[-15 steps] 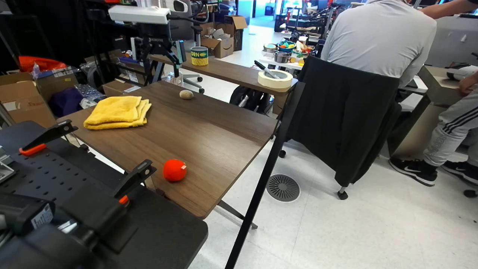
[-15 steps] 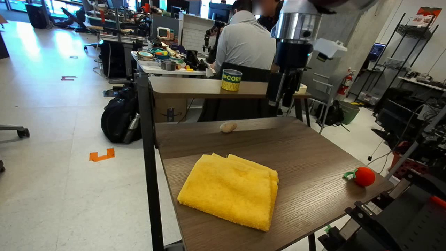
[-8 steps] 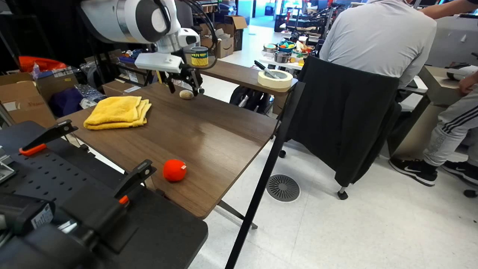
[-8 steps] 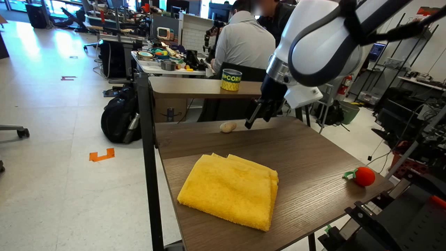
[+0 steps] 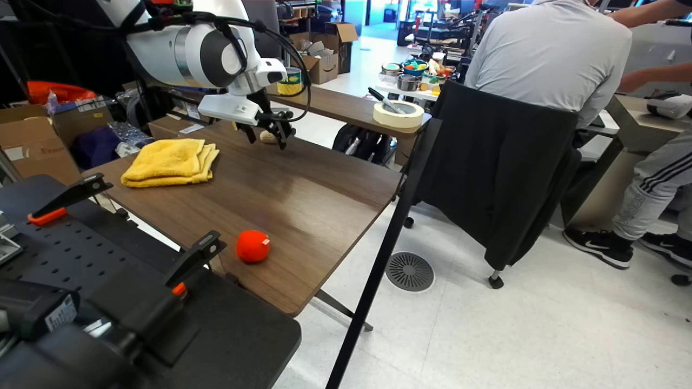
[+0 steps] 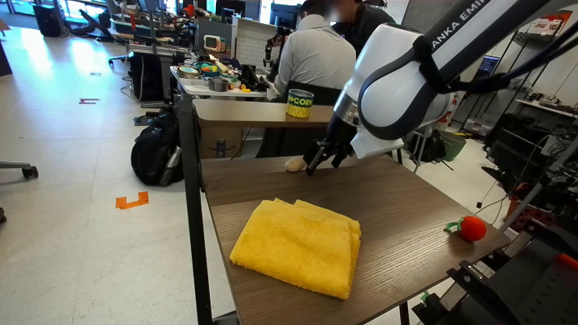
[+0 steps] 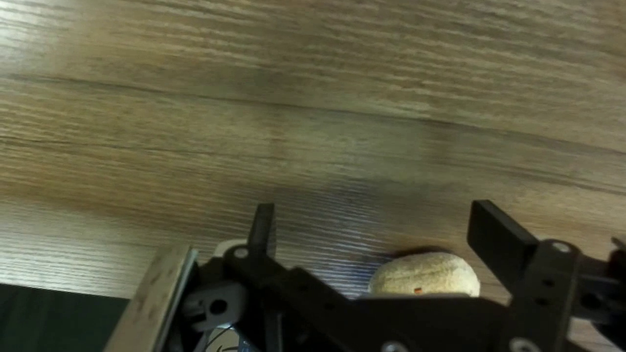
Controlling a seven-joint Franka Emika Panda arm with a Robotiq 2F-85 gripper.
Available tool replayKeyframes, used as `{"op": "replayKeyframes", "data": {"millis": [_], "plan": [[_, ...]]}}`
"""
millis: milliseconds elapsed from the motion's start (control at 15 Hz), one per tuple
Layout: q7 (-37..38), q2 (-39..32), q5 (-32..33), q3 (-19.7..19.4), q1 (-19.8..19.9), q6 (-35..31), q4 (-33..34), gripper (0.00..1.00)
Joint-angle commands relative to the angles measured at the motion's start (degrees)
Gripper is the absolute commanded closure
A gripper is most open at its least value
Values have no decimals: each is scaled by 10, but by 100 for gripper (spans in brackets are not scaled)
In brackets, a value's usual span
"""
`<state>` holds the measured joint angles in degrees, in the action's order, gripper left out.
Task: Move the potato to the right side of the table
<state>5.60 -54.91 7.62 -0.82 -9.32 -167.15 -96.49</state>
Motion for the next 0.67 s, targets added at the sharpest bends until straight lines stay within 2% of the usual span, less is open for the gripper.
{"op": "replayKeyframes", "data": {"millis": [0, 467, 600], "plan": [[-10, -4, -12, -1, -2, 0, 1, 0], [-14, -53, -29, 49, -6, 15, 64, 0], [-2, -66, -35, 45, -17, 12, 92, 0]]}}
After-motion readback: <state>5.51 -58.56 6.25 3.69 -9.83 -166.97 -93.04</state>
